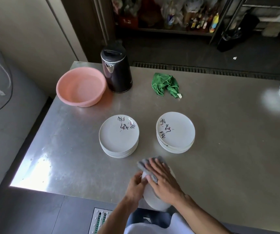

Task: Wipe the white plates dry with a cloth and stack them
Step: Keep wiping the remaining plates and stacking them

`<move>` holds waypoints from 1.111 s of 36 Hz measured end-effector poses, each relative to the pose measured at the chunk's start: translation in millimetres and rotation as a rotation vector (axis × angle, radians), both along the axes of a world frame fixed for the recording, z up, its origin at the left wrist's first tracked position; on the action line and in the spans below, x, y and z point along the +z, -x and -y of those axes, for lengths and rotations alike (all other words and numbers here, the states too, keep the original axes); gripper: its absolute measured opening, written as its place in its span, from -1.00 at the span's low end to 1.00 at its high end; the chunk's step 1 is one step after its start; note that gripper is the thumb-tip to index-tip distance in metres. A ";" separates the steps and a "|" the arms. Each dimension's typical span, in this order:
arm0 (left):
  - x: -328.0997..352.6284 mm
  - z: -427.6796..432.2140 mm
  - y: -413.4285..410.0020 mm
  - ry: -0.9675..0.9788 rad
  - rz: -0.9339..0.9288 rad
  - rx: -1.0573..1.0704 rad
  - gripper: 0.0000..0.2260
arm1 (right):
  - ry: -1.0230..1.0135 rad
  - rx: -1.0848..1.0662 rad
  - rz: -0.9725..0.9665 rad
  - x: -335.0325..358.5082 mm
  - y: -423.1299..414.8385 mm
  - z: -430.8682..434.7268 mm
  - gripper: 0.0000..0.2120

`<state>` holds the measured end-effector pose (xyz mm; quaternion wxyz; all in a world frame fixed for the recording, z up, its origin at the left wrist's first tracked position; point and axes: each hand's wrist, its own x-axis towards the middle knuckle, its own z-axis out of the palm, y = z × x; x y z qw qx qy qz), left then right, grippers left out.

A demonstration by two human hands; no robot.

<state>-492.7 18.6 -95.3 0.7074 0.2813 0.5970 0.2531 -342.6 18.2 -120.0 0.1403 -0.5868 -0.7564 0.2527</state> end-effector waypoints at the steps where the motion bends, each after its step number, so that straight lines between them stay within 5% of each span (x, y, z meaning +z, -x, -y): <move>1: -1.0 1.5 0.0 0.010 -0.012 0.028 -0.88 | 0.056 -0.104 0.025 -1.0 -1.9 -3.4 -0.52; 5: -1.1 4.5 2.5 0.043 0.029 0.118 -0.92 | 0.289 -0.509 -0.058 5.3 -2.2 -13.0 -0.48; 10: 0.7 -7.5 6.4 0.078 0.050 0.048 -0.84 | 0.258 -0.406 -0.162 15.4 10.2 -6.5 -0.49; 13: 2.0 -10.8 11.1 0.089 0.095 0.017 -0.89 | 0.185 -0.148 -0.292 20.8 16.1 -2.9 -0.54; 16: 2.4 -9.7 16.7 0.058 0.117 -0.075 -0.83 | 0.104 0.020 -0.121 16.2 15.3 -1.8 -0.49; 18: 2.7 -7.5 19.0 0.077 0.138 -0.069 -0.81 | 0.061 -0.041 0.101 7.8 12.9 -4.2 -0.45; 20: 1.5 -5.2 19.3 0.108 0.160 -0.040 -0.76 | 0.194 -0.318 0.173 5.3 9.8 -9.7 -0.42; 22: 0.7 -3.9 19.4 0.121 0.166 -0.019 -0.76 | 0.268 -0.431 0.115 0.1 9.4 -12.3 -0.45; 27: 2.0 -8.2 19.8 0.107 0.166 -0.031 -0.78 | 0.035 -0.035 -0.092 7.2 9.6 0.8 -0.47; 29: 1.4 -8.8 18.4 0.112 0.155 -0.014 -0.78 | 0.011 -0.150 -0.039 3.2 3.6 -4.6 -0.50; 32: -3.2 -4.7 15.2 0.111 0.155 0.026 -0.77 | 0.277 -0.564 -0.052 5.0 -3.7 -13.1 -0.51; 37: -3.8 -0.7 11.3 0.091 0.143 0.064 -0.58 | 0.273 -0.512 -0.163 15.0 0.7 -12.0 -0.55; 40: -1.9 -1.7 10.2 0.094 0.156 0.058 -0.64 | 0.232 -0.408 -0.332 20.4 8.2 -8.4 -0.58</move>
